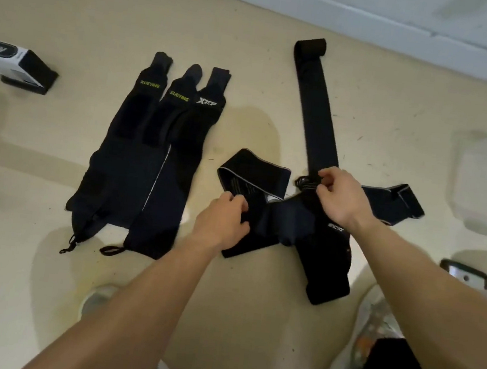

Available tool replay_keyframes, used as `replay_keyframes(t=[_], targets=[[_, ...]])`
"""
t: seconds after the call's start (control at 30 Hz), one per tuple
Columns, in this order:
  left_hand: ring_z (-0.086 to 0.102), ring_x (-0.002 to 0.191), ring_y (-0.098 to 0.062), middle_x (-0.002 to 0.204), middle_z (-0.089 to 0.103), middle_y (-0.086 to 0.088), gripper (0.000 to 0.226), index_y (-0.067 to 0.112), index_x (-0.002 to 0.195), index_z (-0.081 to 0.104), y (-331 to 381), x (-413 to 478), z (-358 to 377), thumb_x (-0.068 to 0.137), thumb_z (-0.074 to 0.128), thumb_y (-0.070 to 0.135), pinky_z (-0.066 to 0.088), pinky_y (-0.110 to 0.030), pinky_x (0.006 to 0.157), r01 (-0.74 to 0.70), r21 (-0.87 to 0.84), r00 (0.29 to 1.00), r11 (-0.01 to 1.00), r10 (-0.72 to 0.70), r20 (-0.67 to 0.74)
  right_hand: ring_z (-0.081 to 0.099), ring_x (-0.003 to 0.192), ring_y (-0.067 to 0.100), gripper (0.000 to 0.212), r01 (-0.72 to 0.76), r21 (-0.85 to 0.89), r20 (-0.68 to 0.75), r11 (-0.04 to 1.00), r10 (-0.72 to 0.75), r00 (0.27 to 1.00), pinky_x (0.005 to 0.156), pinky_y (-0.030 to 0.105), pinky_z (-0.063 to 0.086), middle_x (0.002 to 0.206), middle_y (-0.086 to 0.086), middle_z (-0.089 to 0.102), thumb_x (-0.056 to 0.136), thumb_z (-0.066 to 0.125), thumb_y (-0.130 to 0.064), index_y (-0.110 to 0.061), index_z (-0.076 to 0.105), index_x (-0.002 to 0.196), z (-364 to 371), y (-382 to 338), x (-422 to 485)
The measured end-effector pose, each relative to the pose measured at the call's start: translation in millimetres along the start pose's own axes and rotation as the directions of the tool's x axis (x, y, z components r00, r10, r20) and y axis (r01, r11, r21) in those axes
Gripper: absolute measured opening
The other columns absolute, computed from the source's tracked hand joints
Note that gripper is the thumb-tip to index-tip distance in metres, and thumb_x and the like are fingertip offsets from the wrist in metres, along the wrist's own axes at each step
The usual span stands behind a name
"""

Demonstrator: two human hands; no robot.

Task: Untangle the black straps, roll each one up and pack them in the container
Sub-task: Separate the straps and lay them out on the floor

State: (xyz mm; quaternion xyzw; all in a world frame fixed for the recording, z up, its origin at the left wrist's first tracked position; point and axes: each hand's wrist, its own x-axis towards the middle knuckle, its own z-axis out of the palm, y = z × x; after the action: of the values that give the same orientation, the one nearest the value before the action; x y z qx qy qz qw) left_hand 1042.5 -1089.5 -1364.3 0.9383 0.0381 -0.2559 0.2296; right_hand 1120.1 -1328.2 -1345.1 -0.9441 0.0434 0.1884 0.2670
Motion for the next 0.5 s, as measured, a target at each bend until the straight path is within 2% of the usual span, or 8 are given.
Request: replay_keyframes(t=[0.17,0.27,0.33,0.43,0.5], targets=[[0.046,0.13,-0.025,0.14,0.05,0.001,0.06,0.026,0.142,0.049,50.9,10.7,16.0,0.089,0.07,0.043,0.049,-0.044,0.103,-0.079,-0.043,0.997,0.996,0.079,0.006,0.058,0.114,0.031,0.037,-0.06,-0.016,-0.14,0.998,0.057,0.989,0.097,0.035,0.044,0.122,0.013,0.062,0.091,0.056,-0.013,-0.011,0.063,0.128,-11.6,48.8,-23.3],[0.039,0.136,-0.029,0.148,0.04,0.0,0.084,0.033,0.153,0.035,76.4,17.6,24.9,0.082,0.077,0.05,0.047,-0.048,0.105,-0.079,-0.107,0.991,0.991,0.09,0.095,0.059,0.107,0.029,0.03,-0.109,0.005,-0.109,0.994,0.109,0.988,0.092,0.035,0.046,0.115,0.009,0.06,0.09,0.058,-0.015,-0.015,0.064,0.119,-8.6,73.0,-31.6],[0.033,0.139,-0.03,0.154,0.031,0.001,0.096,0.036,0.157,0.026,83.8,21.3,33.7,0.079,0.08,0.052,0.047,-0.051,0.106,-0.095,-0.039,0.981,0.995,0.1,0.168,0.061,0.097,0.026,0.019,-0.148,0.028,-0.049,0.989,0.15,0.988,0.086,0.036,0.047,0.108,0.004,0.061,0.089,0.058,-0.017,-0.02,0.061,0.107,-2.8,85.7,-33.5],[0.036,0.137,-0.033,0.155,0.03,0.002,0.087,0.034,0.155,0.03,81.6,26.5,45.0,0.082,0.078,0.04,0.05,-0.051,0.101,-0.094,0.072,0.983,0.993,0.081,0.166,0.062,0.089,0.025,0.005,-0.222,0.007,0.015,0.975,0.222,0.975,0.075,0.035,0.047,0.101,0.003,0.066,0.09,0.059,-0.024,-0.023,0.057,0.094,7.8,96.9,-35.1],[0.042,0.131,-0.032,0.153,0.033,0.001,0.075,0.032,0.151,0.036,75.7,29.8,49.0,0.086,0.075,0.034,0.053,-0.049,0.096,-0.075,0.098,0.987,0.992,0.06,0.152,0.063,0.093,0.029,0.015,-0.282,-0.056,0.056,0.958,0.285,0.957,0.073,0.035,0.045,0.1,0.003,0.066,0.091,0.06,-0.034,-0.02,0.059,0.098,17.9,100.7,-37.5]])
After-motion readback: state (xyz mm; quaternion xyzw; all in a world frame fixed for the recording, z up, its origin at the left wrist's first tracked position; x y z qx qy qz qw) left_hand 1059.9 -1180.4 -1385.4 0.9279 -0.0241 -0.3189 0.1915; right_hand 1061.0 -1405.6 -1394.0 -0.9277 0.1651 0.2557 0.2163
